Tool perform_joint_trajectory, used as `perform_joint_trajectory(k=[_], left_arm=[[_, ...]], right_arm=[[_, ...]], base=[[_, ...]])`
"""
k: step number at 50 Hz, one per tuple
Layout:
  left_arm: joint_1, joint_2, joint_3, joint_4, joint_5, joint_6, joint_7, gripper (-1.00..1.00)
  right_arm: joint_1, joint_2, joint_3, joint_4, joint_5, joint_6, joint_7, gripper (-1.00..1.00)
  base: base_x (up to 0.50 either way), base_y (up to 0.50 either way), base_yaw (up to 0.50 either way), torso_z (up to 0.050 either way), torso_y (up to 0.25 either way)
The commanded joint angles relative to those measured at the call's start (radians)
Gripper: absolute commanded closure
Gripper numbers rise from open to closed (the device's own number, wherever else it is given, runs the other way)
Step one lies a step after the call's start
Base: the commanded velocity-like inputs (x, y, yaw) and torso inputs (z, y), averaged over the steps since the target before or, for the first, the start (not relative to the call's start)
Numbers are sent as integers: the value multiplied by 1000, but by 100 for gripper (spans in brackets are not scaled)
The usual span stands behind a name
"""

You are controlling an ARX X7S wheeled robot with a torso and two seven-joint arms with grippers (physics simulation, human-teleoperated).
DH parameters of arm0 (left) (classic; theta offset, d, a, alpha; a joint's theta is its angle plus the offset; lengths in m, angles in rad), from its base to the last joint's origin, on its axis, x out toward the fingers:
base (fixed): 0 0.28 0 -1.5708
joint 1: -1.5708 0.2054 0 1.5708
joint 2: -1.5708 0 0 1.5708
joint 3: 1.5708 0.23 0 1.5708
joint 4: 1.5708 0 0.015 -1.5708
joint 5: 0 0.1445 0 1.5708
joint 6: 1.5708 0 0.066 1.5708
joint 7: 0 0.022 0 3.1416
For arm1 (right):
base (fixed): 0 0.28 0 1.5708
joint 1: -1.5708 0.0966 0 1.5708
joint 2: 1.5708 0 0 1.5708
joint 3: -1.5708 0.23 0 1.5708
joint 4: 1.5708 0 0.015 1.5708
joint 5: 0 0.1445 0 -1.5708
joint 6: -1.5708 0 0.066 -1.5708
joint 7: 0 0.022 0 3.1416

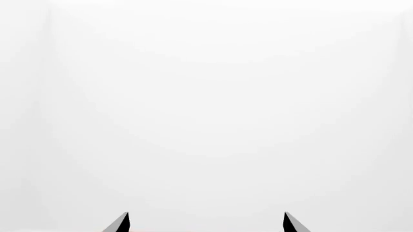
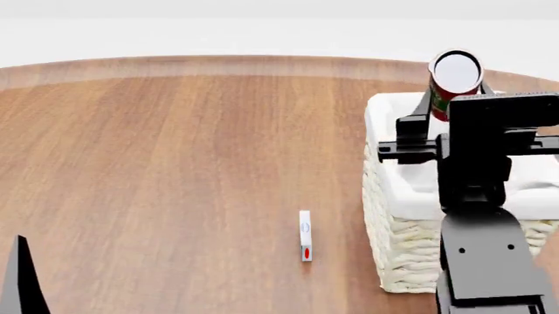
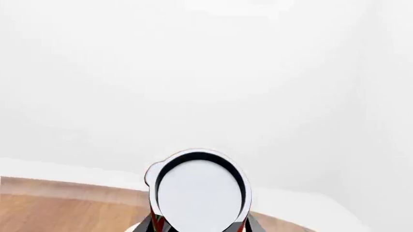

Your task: Pick up the tomato sauce, and put it in the basket.

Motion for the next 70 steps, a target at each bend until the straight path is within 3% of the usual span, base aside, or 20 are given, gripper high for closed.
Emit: perform_joint_trajectory(k=[1, 12, 28, 70], left_arm=[[13, -10, 0, 20, 3, 0, -4, -100], [10, -17, -2, 26, 2, -10, -7, -100], [8, -22, -5, 26, 6, -13, -16, -100], [-9, -24, 20, 13, 18, -21, -22, -100]], right_arm=[[327, -97, 24, 714, -7, -131, -163, 100], [445, -85, 143, 715, -105, 284, -223, 100], [492, -83, 205, 715, -178, 498, -276, 100], [438, -76, 252, 715, -193, 437, -254, 100]], base=[[0, 0, 0, 0, 0], [0, 0, 0, 0, 1], [0, 0, 0, 0, 0], [0, 0, 0, 0, 0]])
